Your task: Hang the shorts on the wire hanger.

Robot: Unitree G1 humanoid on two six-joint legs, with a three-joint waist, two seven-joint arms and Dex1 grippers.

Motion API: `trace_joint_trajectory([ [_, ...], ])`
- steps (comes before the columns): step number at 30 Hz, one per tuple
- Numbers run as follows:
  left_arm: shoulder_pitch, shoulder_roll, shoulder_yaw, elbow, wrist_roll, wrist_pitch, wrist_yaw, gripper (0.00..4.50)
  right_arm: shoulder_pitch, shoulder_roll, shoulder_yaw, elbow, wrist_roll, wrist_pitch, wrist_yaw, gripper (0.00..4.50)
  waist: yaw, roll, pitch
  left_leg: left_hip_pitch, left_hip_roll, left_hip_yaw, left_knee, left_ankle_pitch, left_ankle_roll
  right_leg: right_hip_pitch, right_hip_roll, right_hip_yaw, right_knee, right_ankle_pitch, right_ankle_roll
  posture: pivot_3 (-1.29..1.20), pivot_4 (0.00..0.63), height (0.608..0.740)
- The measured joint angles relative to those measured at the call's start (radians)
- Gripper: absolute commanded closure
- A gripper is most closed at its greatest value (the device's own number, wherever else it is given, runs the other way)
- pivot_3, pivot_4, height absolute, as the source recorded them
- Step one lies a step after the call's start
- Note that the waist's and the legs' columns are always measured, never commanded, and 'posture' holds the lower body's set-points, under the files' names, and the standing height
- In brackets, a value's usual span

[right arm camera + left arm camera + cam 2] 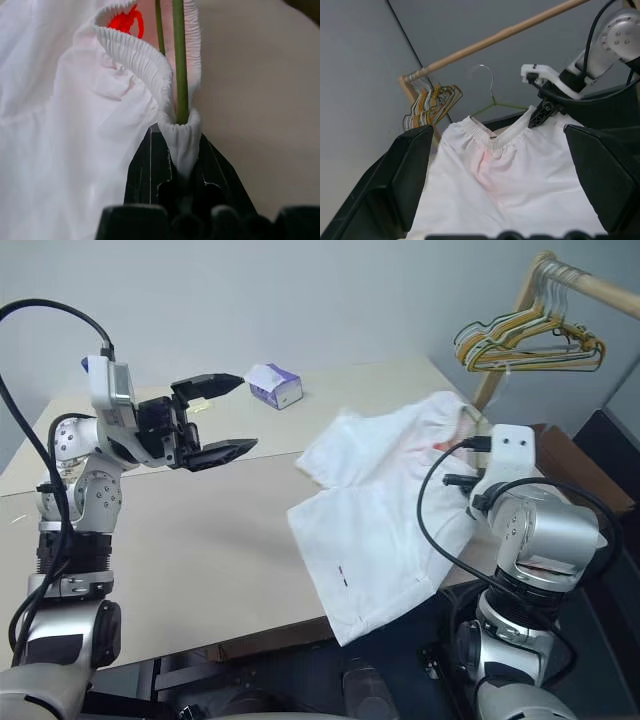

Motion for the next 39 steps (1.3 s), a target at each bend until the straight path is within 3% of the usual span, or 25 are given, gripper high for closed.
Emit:
trace_joint_trajectory([
  [4,0.038,-0.021,0.001,-0.069,-0.029,0.031,0.041,0.0,-0.119,0.065,-0.095,0.034,-0.15,0.0,-0.148,4.42,-0.033,0.007,-0.004,0.004,-0.003,0.002,0.0,0.0,0.0,0.003,-0.003,0.002,0.0,-0.001,0.002,-0.23,0.0,0.74],
  [13,0.103,-0.019,0.0,-0.137,-0.035,0.049,0.101,0.0,-0.373,0.021,-0.232,0.188,-0.302,-0.006,-0.327,4.42,-0.063,0.015,-0.008,0.008,-0.004,0.002,-0.002,0.0,0.0,0.007,-0.004,0.003,-0.001,-0.002,0.003,-0.2,0.0,0.74],
  [18,0.116,-0.009,0.001,-0.163,-0.036,0.051,0.108,0.0,-0.456,-0.049,-0.28,0.379,-0.287,-0.102,-0.362,4.42,-0.066,0.016,-0.007,0.016,-0.005,0.001,-0.004,0.0,0.001,0.02,-0.005,0.001,-0.01,-0.002,0.006,-0.19,0.0,0.74],
  [31,0.134,-0.001,0.001,-0.176,-0.034,0.045,0.132,0.0,-0.603,-0.256,-0.473,0.886,-0.121,-0.446,-0.534,4.42,-0.06,0.016,-0.006,0.023,-0.008,0.004,-0.011,-0.001,0.002,0.028,-0.006,0.004,-0.016,-0.003,0.008,-0.17,0.0,0.74],
  [33,0.136,-0.001,0.0,-0.176,-0.034,0.045,0.132,0.0,-0.607,-0.283,-0.481,0.944,-0.096,-0.479,-0.561,4.42,-0.058,0.016,-0.006,0.026,-0.007,0.005,-0.016,0.0,0.002,0.036,-0.006,0.004,-0.023,-0.003,0.009,-0.17,0.0,0.74],
  [39,0.141,0.003,-0.001,-0.177,-0.033,0.044,0.132,0.0,-0.608,-0.325,-0.521,1.051,-0.022,-0.503,-0.635,4.42,-0.057,0.017,-0.006,0.025,-0.007,0.009,-0.019,0.0,0.003,0.036,-0.006,0.006,-0.027,-0.003,0.01,-0.17,0.0,0.74],
])
